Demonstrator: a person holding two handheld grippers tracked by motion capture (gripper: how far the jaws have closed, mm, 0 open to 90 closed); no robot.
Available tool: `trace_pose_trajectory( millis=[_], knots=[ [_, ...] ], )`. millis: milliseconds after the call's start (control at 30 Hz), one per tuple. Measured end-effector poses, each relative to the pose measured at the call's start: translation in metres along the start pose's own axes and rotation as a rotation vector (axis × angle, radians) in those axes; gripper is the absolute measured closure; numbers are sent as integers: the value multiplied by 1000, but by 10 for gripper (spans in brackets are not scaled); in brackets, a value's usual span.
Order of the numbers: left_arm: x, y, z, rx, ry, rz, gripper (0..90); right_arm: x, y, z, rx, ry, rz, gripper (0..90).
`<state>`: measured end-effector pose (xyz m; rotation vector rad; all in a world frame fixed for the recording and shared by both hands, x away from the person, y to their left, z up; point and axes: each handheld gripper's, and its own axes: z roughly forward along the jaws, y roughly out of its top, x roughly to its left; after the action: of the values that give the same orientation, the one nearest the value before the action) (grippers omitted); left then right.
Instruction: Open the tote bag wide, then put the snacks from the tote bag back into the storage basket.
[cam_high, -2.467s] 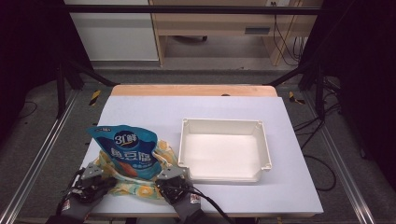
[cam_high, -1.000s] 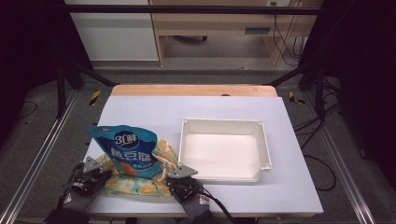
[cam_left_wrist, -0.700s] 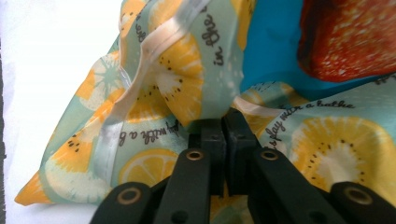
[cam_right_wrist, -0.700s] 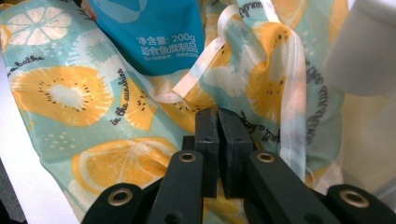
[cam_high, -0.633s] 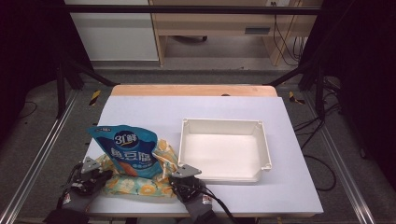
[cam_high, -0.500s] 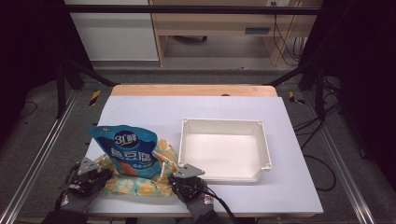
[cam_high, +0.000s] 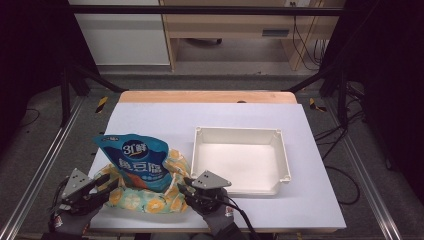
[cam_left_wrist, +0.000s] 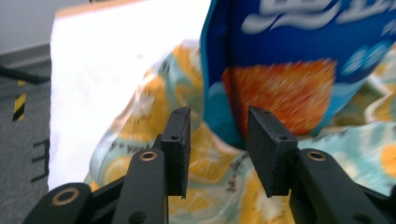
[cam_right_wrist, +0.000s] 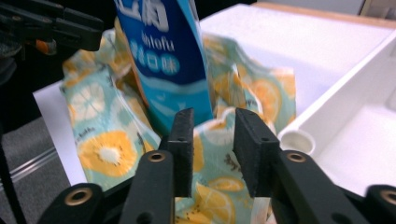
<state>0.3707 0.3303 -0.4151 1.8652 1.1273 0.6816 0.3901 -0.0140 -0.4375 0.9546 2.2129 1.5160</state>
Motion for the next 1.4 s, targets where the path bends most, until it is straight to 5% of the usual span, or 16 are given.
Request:
trace_pose_trajectory(
  millis=[533, 1400],
  knots=[
    [2, 26, -21, -96, 12, -33, 506, -12, 36, -27, -92, -26, -11, 519],
    [9, 82, -38, -233, 24, -20, 488, -15, 77, -43, -175, -35, -32, 519]
  ],
)
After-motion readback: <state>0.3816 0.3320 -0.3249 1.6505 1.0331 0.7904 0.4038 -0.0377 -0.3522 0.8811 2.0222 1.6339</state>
